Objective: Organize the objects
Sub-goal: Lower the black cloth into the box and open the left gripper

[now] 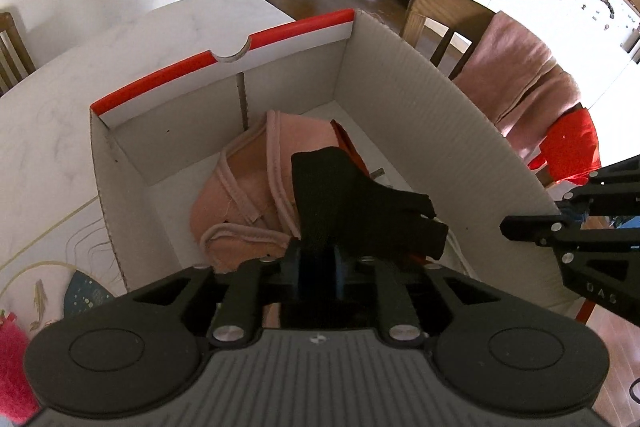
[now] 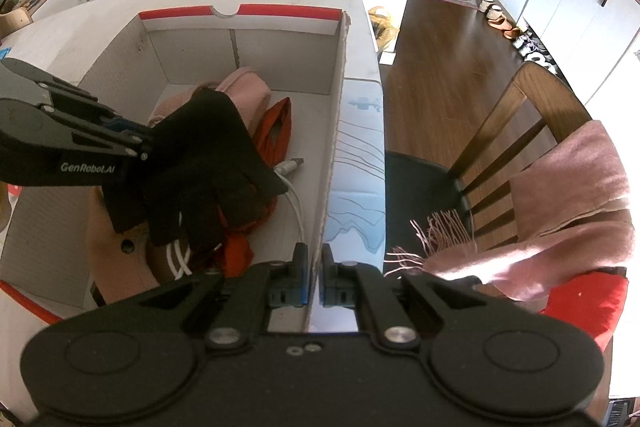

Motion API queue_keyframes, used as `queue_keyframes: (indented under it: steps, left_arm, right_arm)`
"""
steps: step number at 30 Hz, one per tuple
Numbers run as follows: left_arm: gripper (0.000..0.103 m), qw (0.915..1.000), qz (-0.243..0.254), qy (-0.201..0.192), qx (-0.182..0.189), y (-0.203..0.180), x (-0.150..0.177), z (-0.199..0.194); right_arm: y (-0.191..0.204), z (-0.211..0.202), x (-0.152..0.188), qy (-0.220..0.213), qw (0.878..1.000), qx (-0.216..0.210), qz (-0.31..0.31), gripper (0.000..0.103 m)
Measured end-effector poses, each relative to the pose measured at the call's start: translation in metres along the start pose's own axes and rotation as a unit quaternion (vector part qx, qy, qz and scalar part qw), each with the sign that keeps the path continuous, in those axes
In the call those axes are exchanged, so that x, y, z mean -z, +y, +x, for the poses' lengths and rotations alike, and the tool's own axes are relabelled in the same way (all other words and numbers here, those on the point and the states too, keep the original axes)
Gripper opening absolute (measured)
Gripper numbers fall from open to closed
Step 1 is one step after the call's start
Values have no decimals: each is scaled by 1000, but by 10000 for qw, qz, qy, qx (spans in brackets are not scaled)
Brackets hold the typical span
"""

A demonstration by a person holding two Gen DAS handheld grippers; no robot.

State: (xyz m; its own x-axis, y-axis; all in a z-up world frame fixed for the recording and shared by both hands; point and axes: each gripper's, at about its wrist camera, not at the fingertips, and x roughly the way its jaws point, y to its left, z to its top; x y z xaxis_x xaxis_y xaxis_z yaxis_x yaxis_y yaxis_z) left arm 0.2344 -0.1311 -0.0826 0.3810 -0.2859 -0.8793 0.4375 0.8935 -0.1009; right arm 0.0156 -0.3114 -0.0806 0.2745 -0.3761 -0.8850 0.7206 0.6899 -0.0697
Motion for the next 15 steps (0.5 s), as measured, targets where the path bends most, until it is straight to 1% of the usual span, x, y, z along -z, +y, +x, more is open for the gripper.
queue_keyframes:
  steps: [1, 2, 4, 5, 6, 15]
  left_arm:
    - [30, 10000, 0, -19, -15, 0, 1, -1]
    - [34, 10000, 0, -45, -26, 0, 2, -3]
    - [48, 9999, 2, -133, -1, 1, 4, -7]
    - [51, 9999, -4, -166, -2, 1, 5, -9]
    - [53, 9998, -5, -201, 20, 2, 5, -13]
    - [53, 9989, -85, -417, 185, 5, 14, -40]
  right_arm:
    - [0, 0, 0, -1, 10000, 7, 6, 4]
    - [0, 0, 0, 1, 10000, 12, 6, 4]
    - [0, 0, 0, 3, 10000, 15, 15, 4]
    - [0, 0, 0, 9, 10000, 12, 32, 4]
    - [0, 0, 0, 11, 10000, 15, 44, 4]
    - [1, -3, 1, 19, 10000, 73, 50, 4]
